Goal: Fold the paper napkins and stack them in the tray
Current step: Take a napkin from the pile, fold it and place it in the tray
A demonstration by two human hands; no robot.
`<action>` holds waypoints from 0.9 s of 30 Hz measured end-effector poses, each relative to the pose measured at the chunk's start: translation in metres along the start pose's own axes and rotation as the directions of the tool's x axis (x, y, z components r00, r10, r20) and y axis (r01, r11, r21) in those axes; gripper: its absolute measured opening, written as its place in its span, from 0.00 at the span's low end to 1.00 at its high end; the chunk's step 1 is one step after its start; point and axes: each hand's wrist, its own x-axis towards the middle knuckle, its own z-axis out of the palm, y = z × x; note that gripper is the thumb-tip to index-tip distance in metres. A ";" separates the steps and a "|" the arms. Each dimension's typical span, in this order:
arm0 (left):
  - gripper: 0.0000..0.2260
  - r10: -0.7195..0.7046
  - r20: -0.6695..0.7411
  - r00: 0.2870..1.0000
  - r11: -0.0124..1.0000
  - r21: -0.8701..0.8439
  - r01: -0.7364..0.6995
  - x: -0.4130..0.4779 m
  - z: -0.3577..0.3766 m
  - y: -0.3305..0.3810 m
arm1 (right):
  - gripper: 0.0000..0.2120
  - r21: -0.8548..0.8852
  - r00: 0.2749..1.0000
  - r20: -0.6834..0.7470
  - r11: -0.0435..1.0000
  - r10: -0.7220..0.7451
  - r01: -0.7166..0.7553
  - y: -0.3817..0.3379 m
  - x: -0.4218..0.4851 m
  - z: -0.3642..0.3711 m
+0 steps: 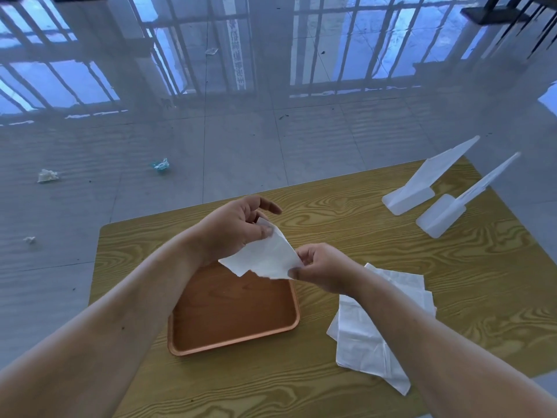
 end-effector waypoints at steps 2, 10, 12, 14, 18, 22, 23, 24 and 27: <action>0.15 -0.025 -0.062 0.998 1.000 -0.018 0.024 0.001 -0.012 -0.005 | 0.08 0.122 1.000 0.019 0.992 0.017 -0.019 -0.004 0.006 0.006; 0.21 -0.058 -0.544 0.837 0.973 0.158 0.170 -0.006 -0.034 -0.062 | 0.19 0.646 0.980 0.197 0.756 -0.037 -0.102 -0.020 0.008 0.018; 0.29 -0.108 -0.618 0.779 0.966 0.119 0.229 -0.019 -0.029 -0.074 | 0.26 0.703 0.986 0.165 0.703 -0.007 -0.113 -0.025 0.010 0.021; 0.36 -0.212 -0.603 0.769 0.961 0.012 0.275 -0.032 -0.020 -0.084 | 0.32 0.744 0.993 0.119 0.662 0.008 -0.094 -0.030 0.012 0.025; 0.48 -0.289 -0.442 0.849 0.955 -0.072 0.287 -0.050 0.001 -0.101 | 0.47 0.785 0.999 0.002 0.620 0.037 -0.025 -0.033 0.019 0.032; 0.49 -0.188 -0.327 0.926 0.982 -0.092 0.166 -0.053 0.012 -0.103 | 0.50 0.815 0.999 0.002 0.579 -0.039 0.021 -0.036 0.023 0.037; 0.48 -0.159 -0.306 0.939 0.987 -0.079 0.141 -0.052 0.012 -0.101 | 0.49 0.814 0.998 0.014 0.581 -0.055 0.021 -0.038 0.024 0.037; 0.46 -0.133 -0.289 0.948 0.991 -0.063 0.120 -0.052 0.011 -0.097 | 0.48 0.809 0.998 0.021 0.588 -0.066 0.021 -0.040 0.025 0.037; 0.26 -0.098 -0.277 0.956 0.992 -0.103 0.072 -0.046 0.009 -0.087 | 0.41 0.790 0.995 0.049 0.613 -0.090 0.016 -0.045 0.028 0.036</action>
